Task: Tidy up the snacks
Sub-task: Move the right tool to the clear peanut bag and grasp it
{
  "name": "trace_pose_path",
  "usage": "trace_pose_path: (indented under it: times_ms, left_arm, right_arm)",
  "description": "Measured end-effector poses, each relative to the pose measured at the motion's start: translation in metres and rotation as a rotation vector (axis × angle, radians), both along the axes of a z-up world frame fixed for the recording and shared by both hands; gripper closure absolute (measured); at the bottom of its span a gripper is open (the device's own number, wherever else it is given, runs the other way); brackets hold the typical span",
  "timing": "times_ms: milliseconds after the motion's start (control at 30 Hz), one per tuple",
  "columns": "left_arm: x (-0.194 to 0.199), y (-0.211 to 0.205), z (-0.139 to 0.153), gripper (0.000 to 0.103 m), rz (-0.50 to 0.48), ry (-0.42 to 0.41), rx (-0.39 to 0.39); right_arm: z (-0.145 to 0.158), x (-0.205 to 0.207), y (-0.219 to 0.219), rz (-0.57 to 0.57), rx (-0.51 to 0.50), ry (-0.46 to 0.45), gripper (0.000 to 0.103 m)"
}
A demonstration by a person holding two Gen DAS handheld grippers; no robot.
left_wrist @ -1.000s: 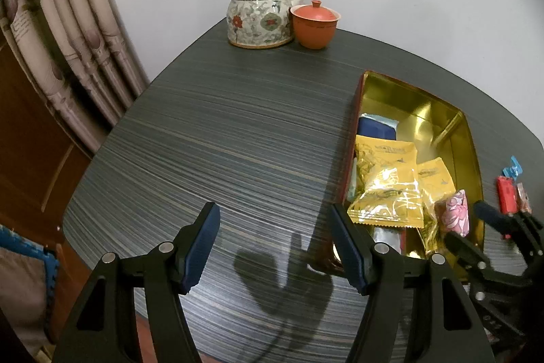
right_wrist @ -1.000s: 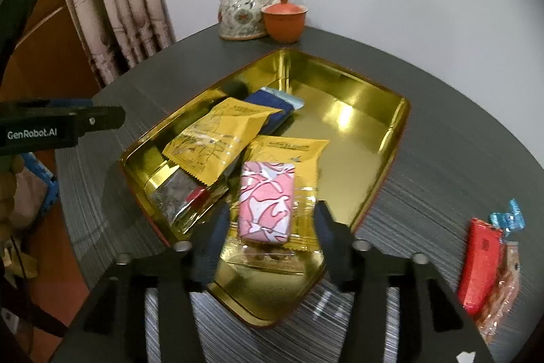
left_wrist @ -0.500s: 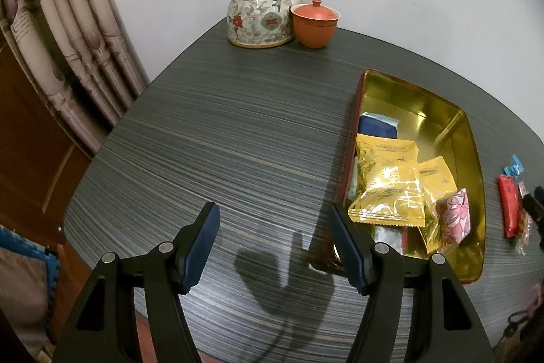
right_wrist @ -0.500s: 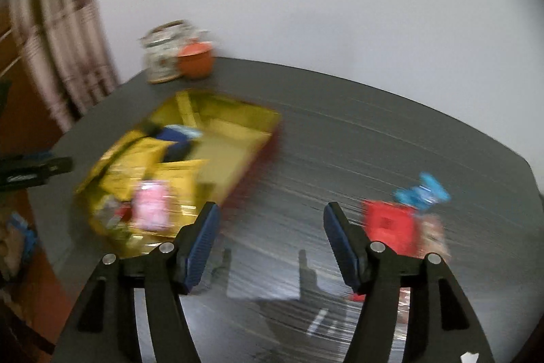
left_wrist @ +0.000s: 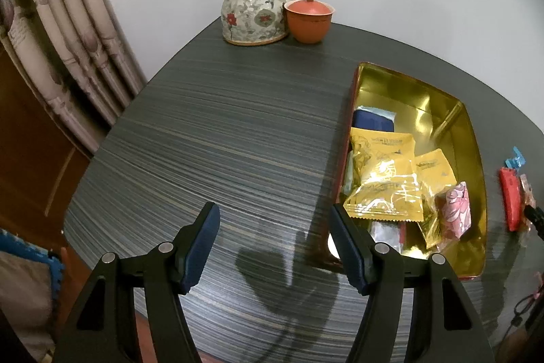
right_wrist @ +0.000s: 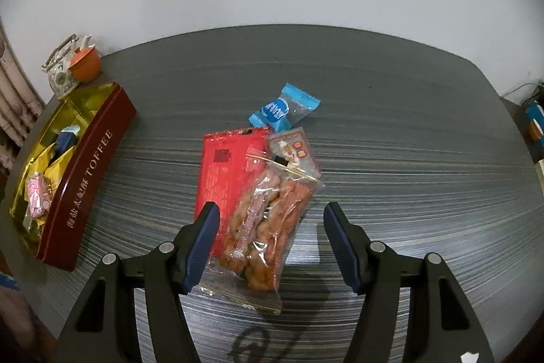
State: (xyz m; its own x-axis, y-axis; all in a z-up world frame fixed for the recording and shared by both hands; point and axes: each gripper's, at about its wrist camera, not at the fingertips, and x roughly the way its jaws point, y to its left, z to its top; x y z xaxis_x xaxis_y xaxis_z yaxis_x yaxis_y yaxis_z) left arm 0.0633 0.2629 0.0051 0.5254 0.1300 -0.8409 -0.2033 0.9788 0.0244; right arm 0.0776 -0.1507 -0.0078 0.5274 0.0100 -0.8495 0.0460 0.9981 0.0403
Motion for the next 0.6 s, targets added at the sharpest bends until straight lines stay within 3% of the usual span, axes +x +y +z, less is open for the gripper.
trace_pose_path:
  times_ms: [167,233,333,600]
  left_arm:
    - [0.000,0.000,-0.002,0.036,0.005,0.005,0.006]
    - [0.000,0.001,-0.002,0.036,0.007,0.008,0.006]
    - [0.000,0.000,-0.002,0.036,0.008,0.008,0.011]
    - [0.000,-0.002,-0.003,0.036,0.006,0.008,0.022]
  right_arm:
    - [-0.009,0.002,0.002,0.008,0.010,0.022,0.045]
    - [-0.013,0.001,0.001,0.015,0.009,0.032,0.057]
    - [-0.013,-0.002,0.000,0.015,0.003,0.020,0.064]
    - [-0.008,-0.012,0.003,0.046,-0.053,-0.012,0.065]
